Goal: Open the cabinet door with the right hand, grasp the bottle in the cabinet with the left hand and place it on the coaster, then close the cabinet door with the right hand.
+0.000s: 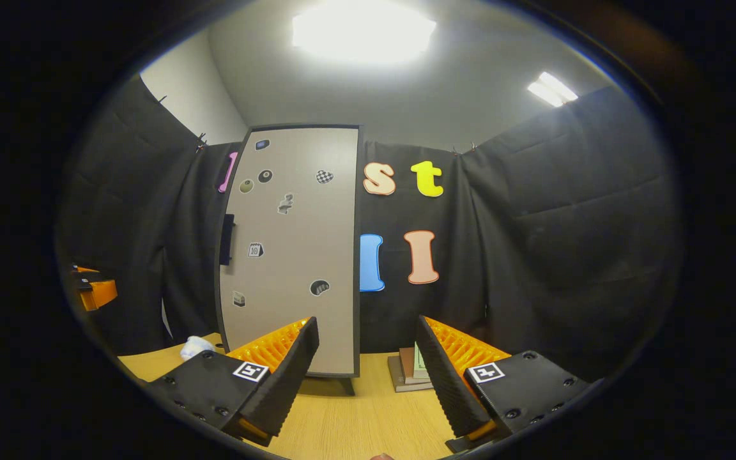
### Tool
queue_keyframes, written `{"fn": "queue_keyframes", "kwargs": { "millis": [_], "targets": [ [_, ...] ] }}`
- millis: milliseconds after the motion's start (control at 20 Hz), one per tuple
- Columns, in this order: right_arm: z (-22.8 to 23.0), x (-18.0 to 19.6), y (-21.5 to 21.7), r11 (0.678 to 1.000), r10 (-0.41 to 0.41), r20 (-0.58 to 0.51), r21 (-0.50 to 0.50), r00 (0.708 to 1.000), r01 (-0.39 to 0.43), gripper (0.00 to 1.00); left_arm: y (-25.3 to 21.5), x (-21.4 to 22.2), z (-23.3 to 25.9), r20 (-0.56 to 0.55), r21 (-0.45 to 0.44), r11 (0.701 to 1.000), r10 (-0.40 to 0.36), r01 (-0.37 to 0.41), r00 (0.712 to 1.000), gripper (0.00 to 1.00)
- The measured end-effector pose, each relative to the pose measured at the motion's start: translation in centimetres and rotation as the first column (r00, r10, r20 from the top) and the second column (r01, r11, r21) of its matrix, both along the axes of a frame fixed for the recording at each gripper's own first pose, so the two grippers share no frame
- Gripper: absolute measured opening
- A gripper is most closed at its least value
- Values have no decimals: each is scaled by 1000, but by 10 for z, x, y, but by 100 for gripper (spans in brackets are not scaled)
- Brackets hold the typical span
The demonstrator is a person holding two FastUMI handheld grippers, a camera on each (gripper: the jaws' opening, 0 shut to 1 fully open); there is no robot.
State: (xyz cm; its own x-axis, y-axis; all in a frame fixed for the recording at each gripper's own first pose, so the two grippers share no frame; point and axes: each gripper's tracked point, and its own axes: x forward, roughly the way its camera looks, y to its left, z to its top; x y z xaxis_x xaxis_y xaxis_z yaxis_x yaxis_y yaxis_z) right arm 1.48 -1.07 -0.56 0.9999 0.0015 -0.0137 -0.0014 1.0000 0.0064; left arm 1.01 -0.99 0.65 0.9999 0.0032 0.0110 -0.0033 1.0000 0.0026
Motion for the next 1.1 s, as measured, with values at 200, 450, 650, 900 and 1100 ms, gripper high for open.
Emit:
{"fn": "queue_keyframes", "kwargs": {
  "millis": [200,450,650,900,1100],
  "targets": [
    [-1,2,1,1000,10,-3,2,1000,-10,97,0,-1,0,0,6,1000,4,-4,1000,79],
    [-2,5,1,1000,28,-7,2,1000,-28,97,-4,1,3,2,13,1000,4,-4,1000,79],
    [-2,10,-1,999,43,-11,12,999,-43,97,-11,1,6,3,18,1000,8,-9,1000,79],
    [-7,16,-5,997,77,-20,7,997,-77,97,-23,-2,6,1,18,999,26,-26,1000,78],
    [-10,24,-1,991,129,-32,28,991,-128,98,-34,-6,3,-13,17,998,55,-54,998,80]
  ]
}}
